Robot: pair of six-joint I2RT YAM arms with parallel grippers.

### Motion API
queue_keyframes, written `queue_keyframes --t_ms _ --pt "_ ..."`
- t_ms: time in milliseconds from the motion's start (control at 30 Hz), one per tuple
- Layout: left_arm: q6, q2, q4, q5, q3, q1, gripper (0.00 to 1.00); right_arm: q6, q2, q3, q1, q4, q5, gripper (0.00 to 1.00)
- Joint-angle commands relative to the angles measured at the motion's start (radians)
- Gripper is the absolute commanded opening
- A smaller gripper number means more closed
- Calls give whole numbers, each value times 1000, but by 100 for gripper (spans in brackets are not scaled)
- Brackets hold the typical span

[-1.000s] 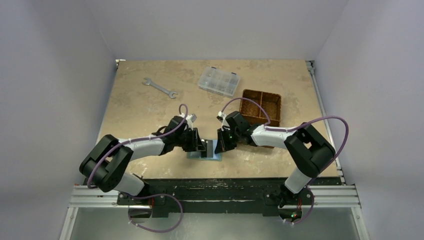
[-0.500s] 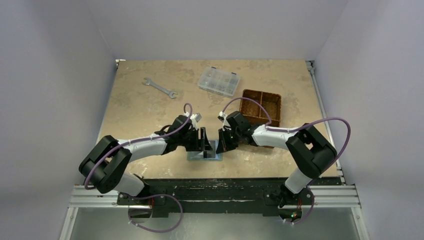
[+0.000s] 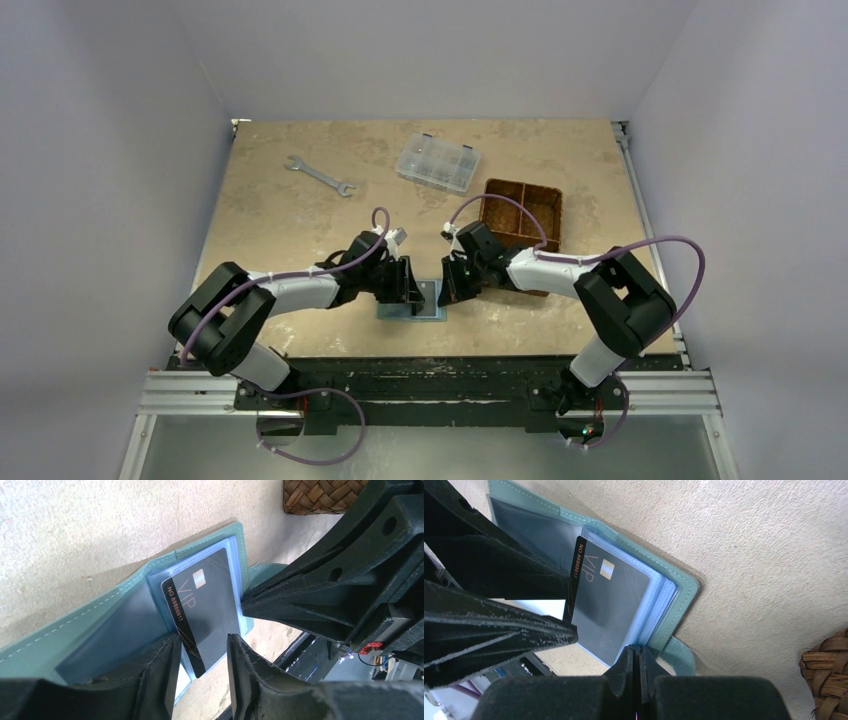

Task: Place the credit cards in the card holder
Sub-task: Insert the credit card into the card holder.

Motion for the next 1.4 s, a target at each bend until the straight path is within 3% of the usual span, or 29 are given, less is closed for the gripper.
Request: queue_keyframes --t_ms 0,133,333,400,567,733,967,1367 --pt "4 -23 17 33 27 -24 46 11 -13 -12 -4 14 -8 0" --pt "59 -92 -105 -37 51 -24 56 16 -46 -36 -21 9 -20 2" --pt "75 -172 -225 -79 108 -25 60 6 -65 -29 -24 -4 -33 8" --pt "61 -171 -201 -59 107 -25 55 6 -65 -23 -23 -2 -37 10" --pt "30 -98 -78 4 86 -25 26 23 -65 -18 -24 24 -59 14" --pt "53 -60 -82 -48 77 -24 6 42 -63 -17 -23 44 -70 22" --pt "58 -14 -31 -68 -6 -24 0 49 -68 -17 -25 64 -68 35" --pt "57 10 1 -101 -61 -24 0 77 -58 -27 -28 119 -133 39"
